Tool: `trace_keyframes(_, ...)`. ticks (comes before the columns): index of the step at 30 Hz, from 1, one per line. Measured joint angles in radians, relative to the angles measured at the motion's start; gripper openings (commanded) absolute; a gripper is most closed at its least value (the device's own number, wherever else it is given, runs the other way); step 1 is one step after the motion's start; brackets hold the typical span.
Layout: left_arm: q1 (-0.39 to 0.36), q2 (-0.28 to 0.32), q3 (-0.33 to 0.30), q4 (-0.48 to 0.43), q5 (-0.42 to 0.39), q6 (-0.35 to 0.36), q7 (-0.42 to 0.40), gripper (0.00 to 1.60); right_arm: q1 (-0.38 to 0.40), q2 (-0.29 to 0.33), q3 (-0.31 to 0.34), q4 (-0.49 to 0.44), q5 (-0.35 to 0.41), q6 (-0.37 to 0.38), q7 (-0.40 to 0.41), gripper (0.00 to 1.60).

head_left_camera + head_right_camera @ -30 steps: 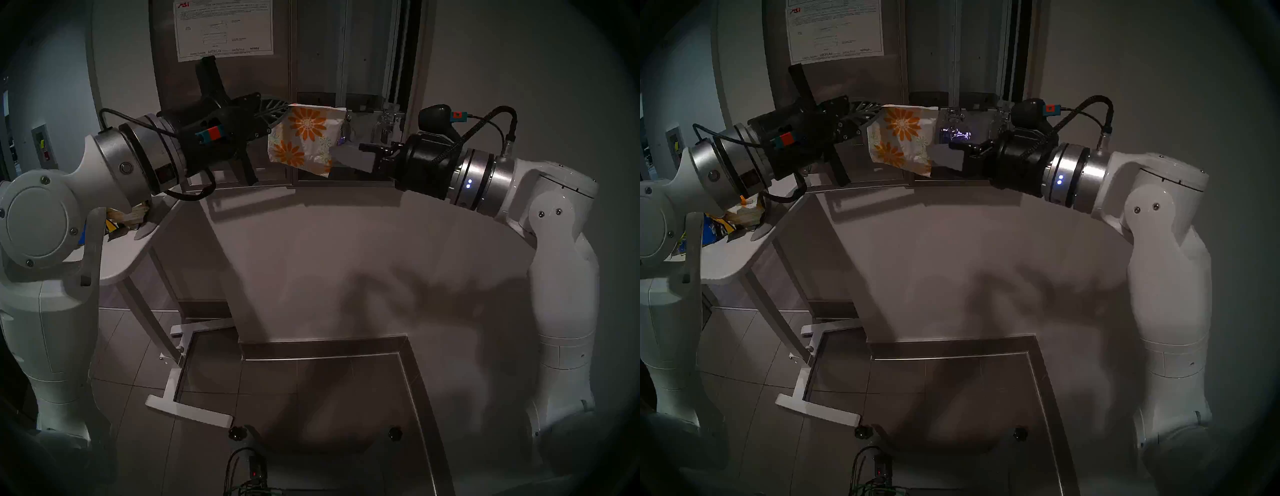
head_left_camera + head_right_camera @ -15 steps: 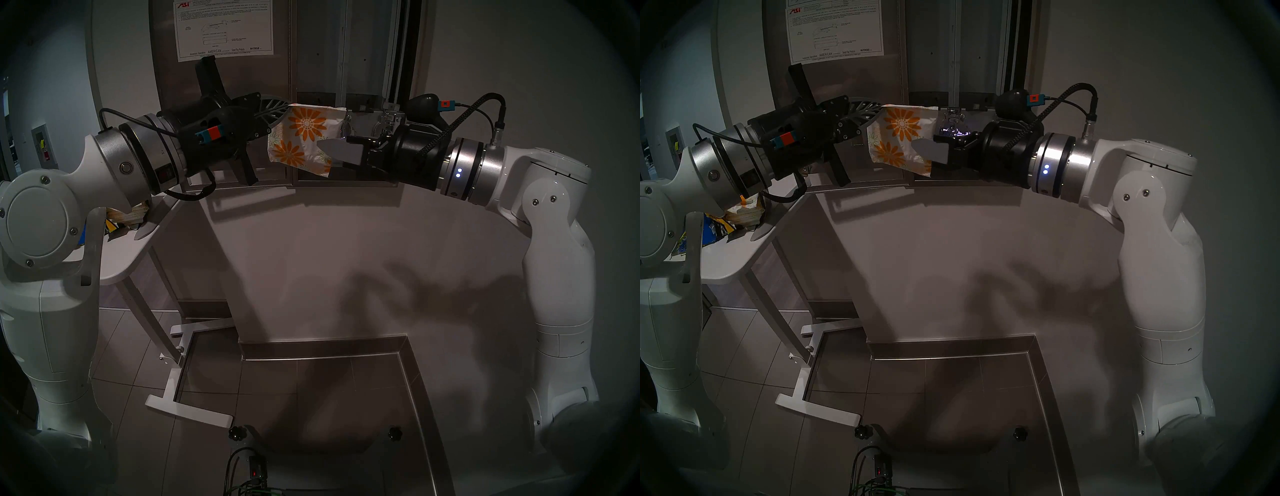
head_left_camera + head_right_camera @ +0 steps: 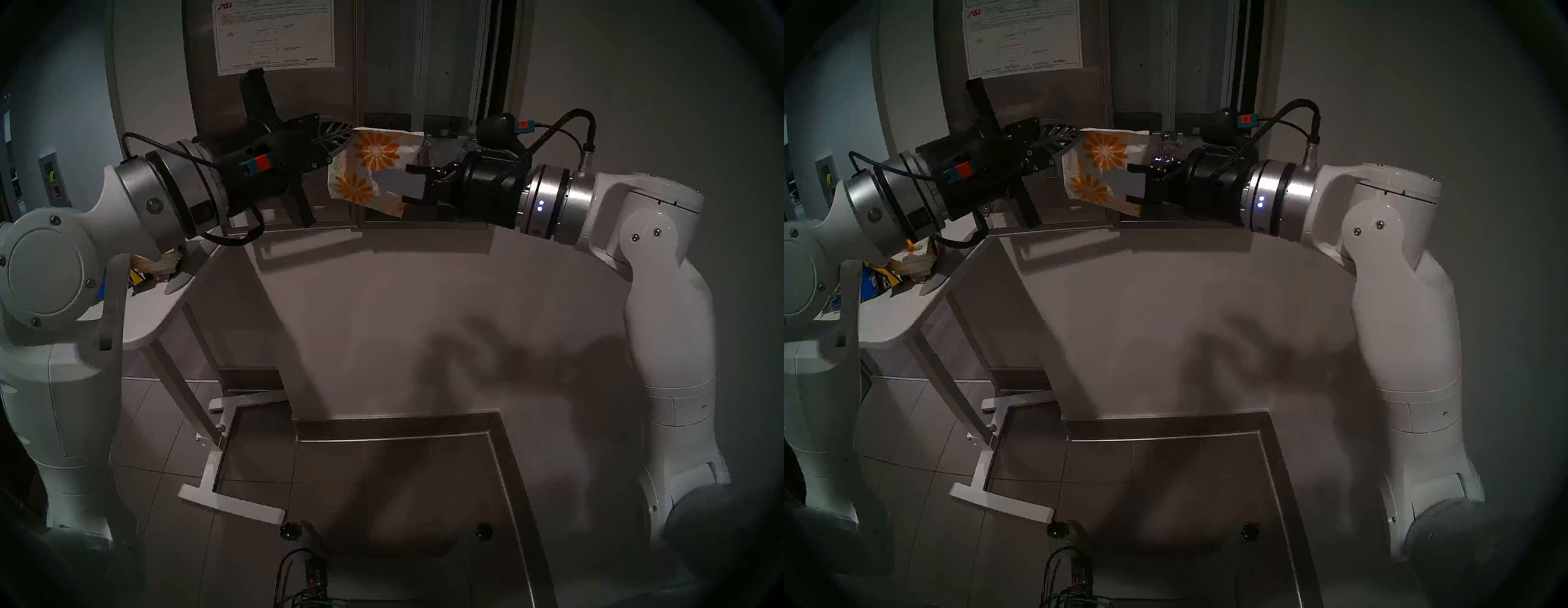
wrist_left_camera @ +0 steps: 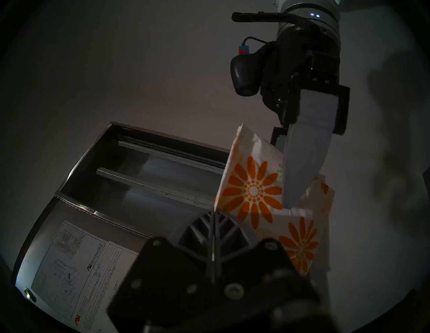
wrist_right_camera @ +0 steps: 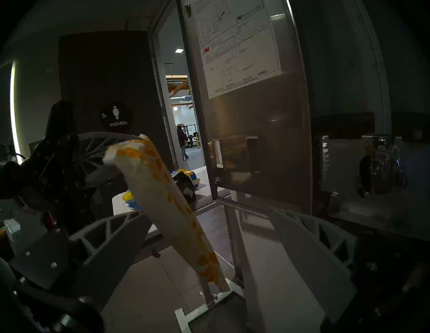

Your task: Open the dispenser door, put the pads inside, close the door

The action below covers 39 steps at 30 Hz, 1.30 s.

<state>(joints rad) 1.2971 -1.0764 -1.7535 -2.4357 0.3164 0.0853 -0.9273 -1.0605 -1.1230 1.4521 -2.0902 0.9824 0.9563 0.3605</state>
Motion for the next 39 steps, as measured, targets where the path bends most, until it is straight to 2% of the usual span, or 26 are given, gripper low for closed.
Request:
trace_keyframes(1, 0.0, 0.0, 0.0, 0.0, 0.0, 0.0, 0.0, 0.0, 0.002, -0.001, -0.001, 0.003, 0.0, -0.001, 0.002, 0.93)
trace_keyframes(4, 0.0, -0.001, 0.0, 0.0, 0.001, 0.0, -0.001, 0.0, 0.006, -0.001, -0.002, 0.009, 0.0, -0.005, 0.009, 0.55)
trace_keyframes(5, 0.0, -0.002, 0.0, 0.0, 0.001, 0.0, -0.001, 0.0, 0.007, -0.001, -0.002, 0.012, 0.0, -0.007, 0.012, 0.3)
trace_keyframes(7, 0.0, -0.002, 0.0, 0.0, 0.001, 0.0, -0.001, 0.0, 0.009, -0.001, -0.002, 0.016, -0.001, -0.01, 0.017, 0.0)
trace_keyframes(36, -0.001, -0.012, 0.003, 0.0, 0.005, -0.002, -0.018, 0.0, 0.002, 0.0, 0.026, 0.04, -0.042, -0.056, 0.07, 0.0)
trace_keyframes(37, -0.001, -0.012, 0.003, 0.0, 0.005, -0.002, -0.019, 0.67, 0.0, -0.001, 0.027, 0.039, -0.044, -0.056, 0.07, 0.0)
trace_keyframes(38, -0.001, -0.012, 0.003, 0.0, 0.006, -0.002, -0.02, 1.09, 0.0, -0.001, 0.027, 0.038, -0.044, -0.057, 0.07, 0.0)
trace_keyframes(39, -0.001, -0.012, 0.003, 0.0, 0.006, -0.002, -0.022, 1.6, -0.001, -0.001, 0.028, 0.038, -0.045, -0.057, 0.069, 0.0)
